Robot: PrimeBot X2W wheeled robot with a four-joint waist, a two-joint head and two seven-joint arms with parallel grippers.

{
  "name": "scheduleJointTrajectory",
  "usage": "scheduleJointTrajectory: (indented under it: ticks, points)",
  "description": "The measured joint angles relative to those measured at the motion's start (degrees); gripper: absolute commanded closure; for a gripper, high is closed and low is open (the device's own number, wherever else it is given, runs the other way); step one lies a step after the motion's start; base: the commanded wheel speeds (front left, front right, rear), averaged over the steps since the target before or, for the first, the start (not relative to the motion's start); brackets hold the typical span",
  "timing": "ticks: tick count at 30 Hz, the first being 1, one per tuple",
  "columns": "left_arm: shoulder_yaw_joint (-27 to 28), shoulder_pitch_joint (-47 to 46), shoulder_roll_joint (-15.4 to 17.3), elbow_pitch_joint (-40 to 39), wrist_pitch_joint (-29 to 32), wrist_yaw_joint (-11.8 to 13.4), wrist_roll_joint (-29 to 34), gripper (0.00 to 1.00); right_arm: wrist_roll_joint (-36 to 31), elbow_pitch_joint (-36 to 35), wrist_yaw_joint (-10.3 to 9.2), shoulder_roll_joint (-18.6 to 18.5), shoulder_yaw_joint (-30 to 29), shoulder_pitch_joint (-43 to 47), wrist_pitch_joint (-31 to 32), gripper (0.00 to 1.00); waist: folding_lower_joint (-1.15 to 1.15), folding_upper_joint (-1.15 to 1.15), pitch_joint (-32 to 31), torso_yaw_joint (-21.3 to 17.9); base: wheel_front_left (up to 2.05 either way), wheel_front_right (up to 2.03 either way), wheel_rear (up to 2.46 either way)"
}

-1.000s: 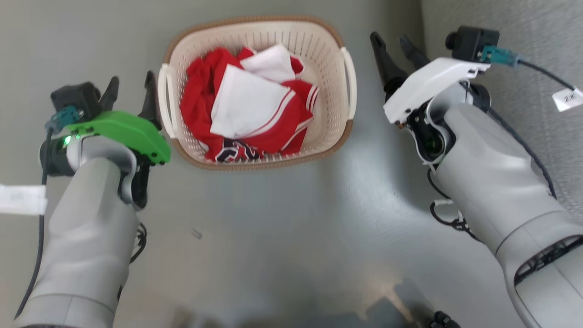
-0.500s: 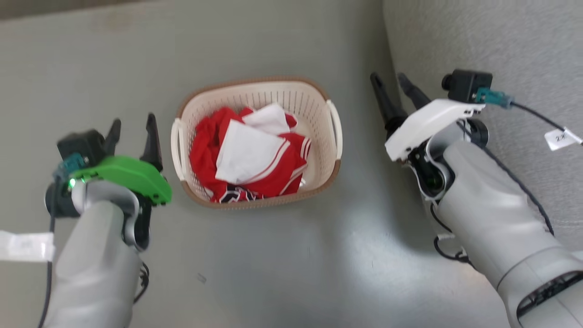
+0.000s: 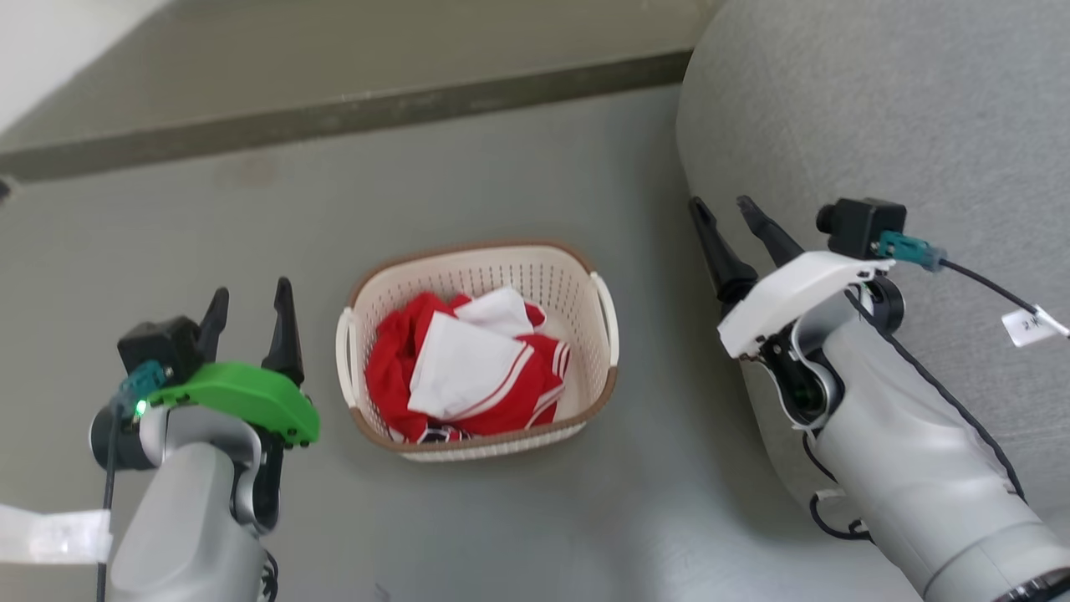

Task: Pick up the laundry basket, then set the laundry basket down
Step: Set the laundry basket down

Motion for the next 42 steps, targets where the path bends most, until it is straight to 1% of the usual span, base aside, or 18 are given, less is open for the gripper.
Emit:
scheduleJointTrajectory:
  ticks: [5, 13, 17, 22, 31, 32, 35, 42]
  points:
    - [0.63, 2.94, -0.04, -2.90, 0.00, 0.24, 0.89, 0.00, -2.78, -3.90, -0.21, -1.26, -2.00, 2.75, 0.00, 0.00, 0.00, 0.00, -3.29, -0.20, 0.00, 0.00, 0.00]
    - [1.68, 6.63, -0.52, -7.21, 0.00, 0.75, 2.92, 0.00, -6.94, -10.70, -2.15, -2.12, -4.79, 7.61, 0.00, 0.00, 0.00, 0.00, -6.94, 0.12, 0.00, 0.00, 0.00]
    - [2.30, 7.67, -0.52, -9.24, 0.00, 0.82, 3.48, 0.00, -8.14, -13.08, -2.49, -1.86, -5.46, 9.12, 0.00, 0.00, 0.00, 0.00, -7.43, 0.33, 0.00, 0.00, 0.00]
    - [2.89, 10.08, -0.57, -11.59, 0.00, 1.33, 4.53, 0.00, -10.73, -15.74, -3.61, -2.12, -6.61, 13.24, 0.00, 0.00, 0.00, 0.00, -8.40, 0.44, 0.00, 0.00, 0.00]
    - [4.03, 14.23, -1.32, -16.30, 0.00, 1.76, 5.70, 0.00, -13.41, -21.03, -4.24, -1.56, -8.55, 19.33, 0.00, 0.00, 0.00, 0.00, -9.17, 0.47, 0.00, 0.00, 0.00]
    - [4.02, 14.49, -1.40, -16.68, 0.00, 1.75, 5.92, 0.00, -13.67, -21.34, -4.71, -1.47, -8.68, 19.86, 0.00, 0.00, 0.00, 0.00, -9.21, 0.49, 0.00, 0.00, 0.00]
    - [4.04, 15.38, -1.51, -17.29, 0.00, 1.72, 6.09, 0.00, -14.17, -22.32, -5.11, -1.36, -9.27, 21.21, 0.00, 0.00, 0.00, 0.00, -9.27, 0.57, 0.00, 0.00, 0.00]
    - [4.04, 16.83, -1.69, -18.62, 0.00, 1.40, 6.09, 0.00, -15.28, -24.30, -5.21, -1.26, -10.48, 22.99, 0.00, 0.00, 0.00, 0.00, -9.23, 0.93, 0.00, 0.00, 0.00]
